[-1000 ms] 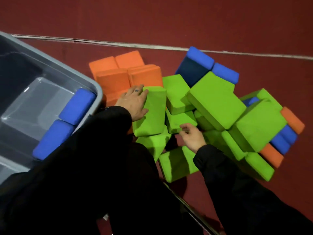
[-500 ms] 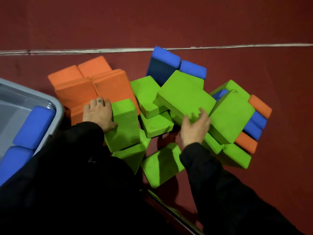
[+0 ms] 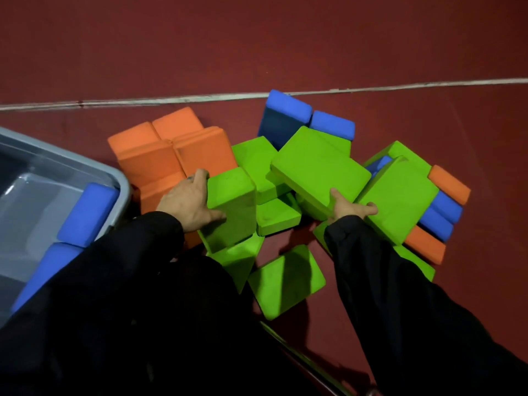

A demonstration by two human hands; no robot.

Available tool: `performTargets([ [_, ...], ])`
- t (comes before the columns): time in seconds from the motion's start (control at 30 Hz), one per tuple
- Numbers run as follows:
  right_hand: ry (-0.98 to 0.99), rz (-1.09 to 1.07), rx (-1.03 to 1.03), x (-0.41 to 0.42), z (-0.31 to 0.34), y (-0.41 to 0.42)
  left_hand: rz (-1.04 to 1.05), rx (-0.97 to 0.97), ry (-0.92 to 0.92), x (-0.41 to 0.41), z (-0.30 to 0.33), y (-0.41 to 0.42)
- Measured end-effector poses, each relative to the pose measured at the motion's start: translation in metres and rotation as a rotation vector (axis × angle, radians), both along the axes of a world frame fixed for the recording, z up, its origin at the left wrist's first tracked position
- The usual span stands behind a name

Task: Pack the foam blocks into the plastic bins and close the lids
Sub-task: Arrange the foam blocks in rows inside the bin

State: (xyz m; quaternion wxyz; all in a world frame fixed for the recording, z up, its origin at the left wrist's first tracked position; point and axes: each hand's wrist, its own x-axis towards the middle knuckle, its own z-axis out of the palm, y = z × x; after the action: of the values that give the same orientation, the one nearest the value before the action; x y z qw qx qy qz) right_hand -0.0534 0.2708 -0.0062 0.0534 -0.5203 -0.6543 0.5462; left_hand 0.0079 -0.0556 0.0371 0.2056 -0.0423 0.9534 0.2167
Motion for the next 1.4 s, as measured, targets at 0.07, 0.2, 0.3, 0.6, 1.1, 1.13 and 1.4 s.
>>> performTargets([
  [0.07,0.003,-0.009,-0.003,0.01,0.005,-0.009,0.052,0.026,0.029,0.003,0.014,-0.005],
  [0.2,0.039,-0.108,-0.171,0.041,0.019,-0.024,0.123,0.042,0.101,0.01,0.042,-0.016],
  [0.3,0.131,-0.092,-0.366,0.06,0.036,-0.037,0.163,0.034,0.182,0.018,0.06,-0.022],
  [0.6,0.256,0.189,-0.781,0.079,0.099,-0.081,0.434,0.199,0.335,0.078,0.12,-0.055],
  [1.1,0.515,1.244,-0.18,0.028,0.162,-0.378,1.171,-0.153,0.575,0.239,0.098,-0.28],
  [1.13,0.516,1.367,-0.021,0.024,0.152,-0.406,1.168,-0.163,0.537,0.24,0.082,-0.291],
  [1.4,0.605,1.812,0.45,0.016,0.094,-0.493,0.817,-0.214,0.254,0.226,-0.01,-0.276],
])
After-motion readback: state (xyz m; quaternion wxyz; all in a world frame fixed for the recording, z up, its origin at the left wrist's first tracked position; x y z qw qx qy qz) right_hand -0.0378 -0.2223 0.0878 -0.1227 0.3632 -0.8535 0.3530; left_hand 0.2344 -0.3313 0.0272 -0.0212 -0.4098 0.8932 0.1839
